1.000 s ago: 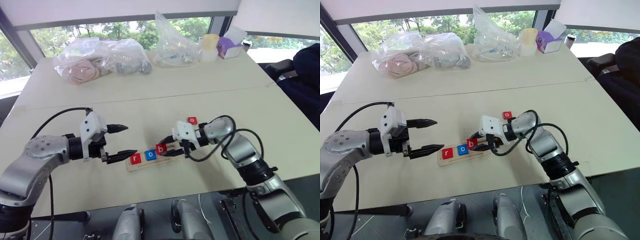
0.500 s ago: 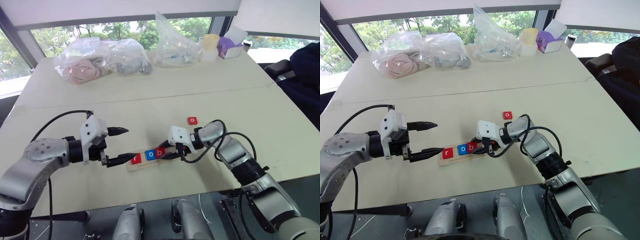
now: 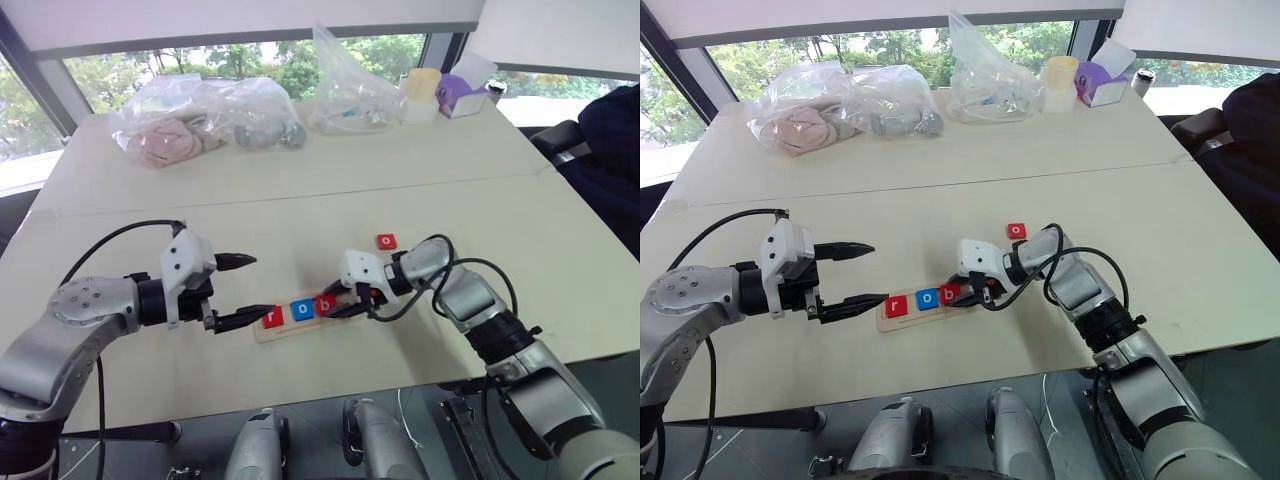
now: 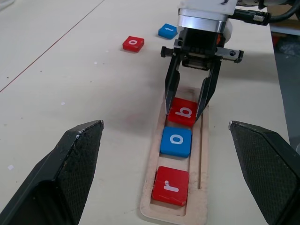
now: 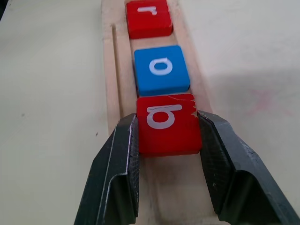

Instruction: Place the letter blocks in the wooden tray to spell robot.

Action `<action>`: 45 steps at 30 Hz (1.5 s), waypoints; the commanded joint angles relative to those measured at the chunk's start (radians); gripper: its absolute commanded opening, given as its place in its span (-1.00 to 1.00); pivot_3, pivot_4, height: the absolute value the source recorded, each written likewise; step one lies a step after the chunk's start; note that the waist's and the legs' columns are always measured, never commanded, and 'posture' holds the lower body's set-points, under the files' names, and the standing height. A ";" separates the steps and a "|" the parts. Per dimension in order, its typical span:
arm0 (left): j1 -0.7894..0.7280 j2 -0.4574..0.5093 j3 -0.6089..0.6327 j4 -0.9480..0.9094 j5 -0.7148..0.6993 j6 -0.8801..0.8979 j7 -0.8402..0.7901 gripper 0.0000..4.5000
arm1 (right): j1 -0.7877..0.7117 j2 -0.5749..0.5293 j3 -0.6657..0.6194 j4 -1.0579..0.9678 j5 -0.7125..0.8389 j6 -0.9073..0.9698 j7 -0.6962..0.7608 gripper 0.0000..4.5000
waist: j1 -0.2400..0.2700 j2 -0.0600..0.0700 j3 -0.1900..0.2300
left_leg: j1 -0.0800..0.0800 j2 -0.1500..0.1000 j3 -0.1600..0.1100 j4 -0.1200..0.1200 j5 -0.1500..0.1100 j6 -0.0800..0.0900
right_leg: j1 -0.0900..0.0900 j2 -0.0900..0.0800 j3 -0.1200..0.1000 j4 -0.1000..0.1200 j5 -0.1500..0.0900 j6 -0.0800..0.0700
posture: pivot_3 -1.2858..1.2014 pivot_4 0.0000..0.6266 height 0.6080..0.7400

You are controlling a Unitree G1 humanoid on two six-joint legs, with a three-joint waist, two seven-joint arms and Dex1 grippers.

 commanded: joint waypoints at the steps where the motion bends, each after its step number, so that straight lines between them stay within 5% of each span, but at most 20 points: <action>1: -0.006 0.000 0.023 -0.025 -0.010 -0.013 0.005 1.00 | -0.020 -0.002 -0.001 -0.010 0.000 -0.014 0.009 -0.47 | 0.000 0.000 0.000 | 0.000 0.000 0.000 0.000 0.000 0.000 | 0.000 0.000 0.000 0.000 0.000 0.000 | 0.03 -0.52 1.00; 45: 0.033 -0.005 0.042 -0.069 -0.036 -0.002 0.070 1.00 | -0.081 0.109 0.029 0.075 -0.023 -0.019 0.018 -0.47 | -0.001 0.000 0.000 | 0.000 0.000 0.000 0.000 0.000 0.000 | 0.000 0.000 0.000 0.000 0.000 0.000 | 0.03 -0.52 1.00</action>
